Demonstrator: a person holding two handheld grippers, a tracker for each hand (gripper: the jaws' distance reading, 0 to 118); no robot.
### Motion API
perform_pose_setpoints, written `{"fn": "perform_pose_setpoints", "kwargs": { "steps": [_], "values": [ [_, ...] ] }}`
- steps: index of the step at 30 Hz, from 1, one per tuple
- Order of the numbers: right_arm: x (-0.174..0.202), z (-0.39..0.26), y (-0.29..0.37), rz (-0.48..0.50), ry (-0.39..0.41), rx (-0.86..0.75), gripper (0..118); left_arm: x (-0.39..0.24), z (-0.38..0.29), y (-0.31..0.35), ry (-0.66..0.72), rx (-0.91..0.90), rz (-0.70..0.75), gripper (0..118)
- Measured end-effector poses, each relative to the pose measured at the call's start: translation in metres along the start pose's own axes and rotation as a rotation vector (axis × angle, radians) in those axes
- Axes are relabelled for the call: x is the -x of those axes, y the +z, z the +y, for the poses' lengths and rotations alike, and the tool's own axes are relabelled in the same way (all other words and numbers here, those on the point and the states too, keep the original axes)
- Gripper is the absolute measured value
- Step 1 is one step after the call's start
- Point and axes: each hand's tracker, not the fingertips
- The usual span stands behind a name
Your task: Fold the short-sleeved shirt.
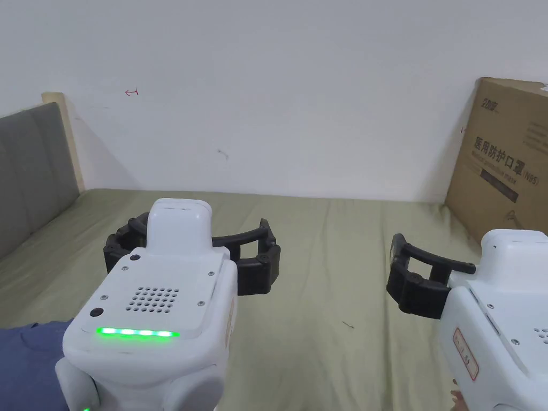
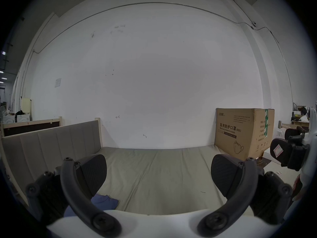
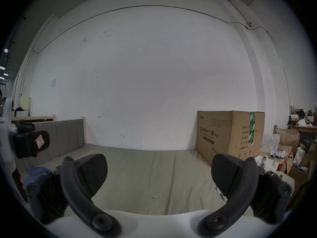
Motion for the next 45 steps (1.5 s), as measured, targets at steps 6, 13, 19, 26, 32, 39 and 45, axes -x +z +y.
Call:
{"fn": "perform_pose_setpoints", "kwargs": {
  "steps": [6, 13, 19, 26, 32, 39, 45],
  "values": [
    [0.001, -0.004, -0.001, -0.002, -0.001, 0.026, 118, 0.0, -0.001, -0.001, 0.007, 0.022, -0.001, 118],
    [-0.001, -0.004, -0.002, -0.051, -0.014, 0.045, 0, -0.006, -0.005, -0.004, -0.121, 0.045, 0.043, 1],
    [-0.013, -0.005, -0.002, -0.011, -0.1, 0.053, 0, 0.0, -0.007, -0.004, -0.046, 0.06, -0.011, 0],
    [0.028, -0.018, -0.024, 0.072, -0.087, 0.108, 0, 0.049, -0.012, 0.013, -0.083, 0.1, 0.102, 0],
    [0.15, -0.025, -0.044, 0.399, -0.067, 0.166, 0, 0.158, -0.014, 0.071, -0.105, 0.154, 0.42, 0],
    [0.257, -0.025, -0.034, 0.68, -0.056, 0.191, 0, 0.224, -0.022, 0.124, -0.067, 0.197, 0.59, 0],
    [0.267, -0.03, -0.04, 0.706, -0.022, 0.219, 0, 0.246, -0.039, 0.103, 0.001, 0.321, 0.592, 0]
  ]
}}
